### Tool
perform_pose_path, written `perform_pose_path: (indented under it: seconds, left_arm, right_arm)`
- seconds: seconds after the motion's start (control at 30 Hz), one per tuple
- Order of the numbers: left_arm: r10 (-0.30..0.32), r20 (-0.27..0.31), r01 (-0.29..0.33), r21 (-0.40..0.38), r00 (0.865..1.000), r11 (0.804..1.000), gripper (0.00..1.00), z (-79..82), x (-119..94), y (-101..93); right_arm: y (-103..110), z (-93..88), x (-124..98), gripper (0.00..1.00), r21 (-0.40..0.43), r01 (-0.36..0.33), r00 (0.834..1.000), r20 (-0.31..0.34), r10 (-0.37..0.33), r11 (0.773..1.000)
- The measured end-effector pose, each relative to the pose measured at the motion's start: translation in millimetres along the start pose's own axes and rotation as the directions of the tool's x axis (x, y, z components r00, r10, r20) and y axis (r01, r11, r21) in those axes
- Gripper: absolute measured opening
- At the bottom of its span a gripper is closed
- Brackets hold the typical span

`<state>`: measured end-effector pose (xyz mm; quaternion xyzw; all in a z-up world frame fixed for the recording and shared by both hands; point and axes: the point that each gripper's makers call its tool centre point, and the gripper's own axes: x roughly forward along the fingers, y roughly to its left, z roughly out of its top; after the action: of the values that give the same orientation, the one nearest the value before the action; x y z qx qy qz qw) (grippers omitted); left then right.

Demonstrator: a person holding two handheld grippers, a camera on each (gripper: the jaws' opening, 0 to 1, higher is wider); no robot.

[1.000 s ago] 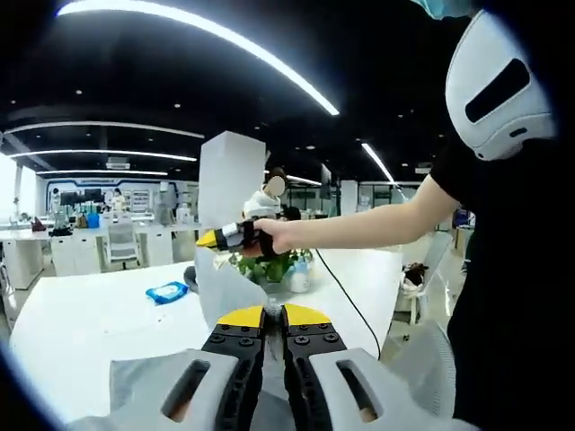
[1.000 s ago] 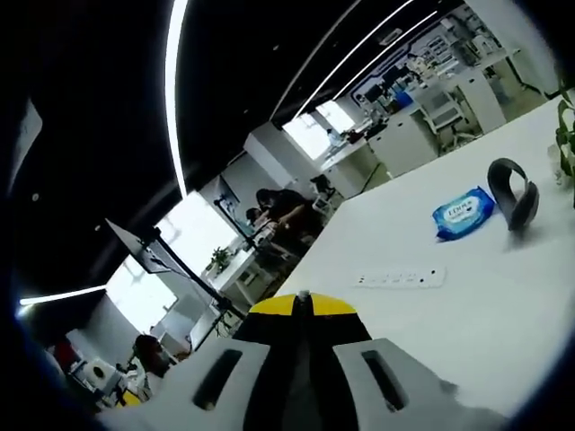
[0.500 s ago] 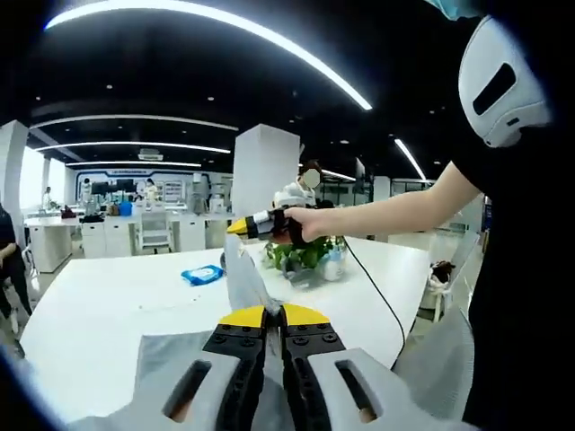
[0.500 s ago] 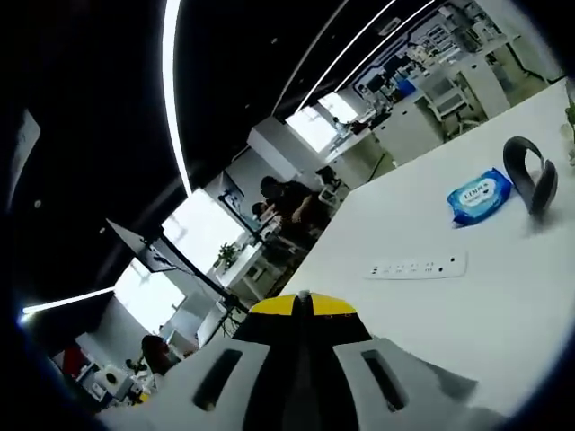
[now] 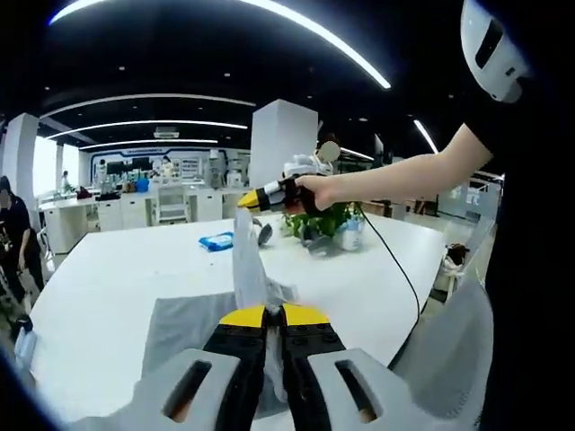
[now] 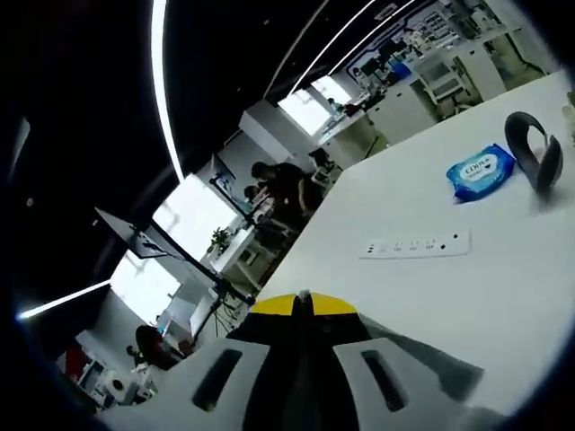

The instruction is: Fold the towel on the table until its edges align and the towel forms a compact rectangular stack.

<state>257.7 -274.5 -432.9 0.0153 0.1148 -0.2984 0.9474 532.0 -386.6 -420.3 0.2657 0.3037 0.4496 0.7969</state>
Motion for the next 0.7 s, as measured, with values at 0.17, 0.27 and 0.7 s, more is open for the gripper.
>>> perform_pose_path:
  seconds: [0.17, 0.27, 0.7]
  left_arm:
    - [0.025, -0.006, -0.025, -0.003, 1.000, 1.000, 0.05, 1.5, -1.3, 6.5]
    - [0.030, 0.004, -0.030, -0.043, 1.000, 0.999, 0.05, 4.7, -5.4, 9.7]
    - [0.085, -0.030, -0.085, -0.015, 0.996, 0.996, 0.05, -6.1, -9.8, 34.0]
  right_arm:
    - [0.8, -2.5, 9.0, 0.01, 0.009, 0.000, 1.000, -0.004, 0.001, 1.000]
    - [2.5, -1.6, 17.4, 0.01, 0.043, -0.014, 1.000, -0.009, 0.014, 0.999]
    - [-7.9, -4.7, 47.4, 0.01, 0.059, -0.004, 0.999, -0.047, 0.007, 0.998]
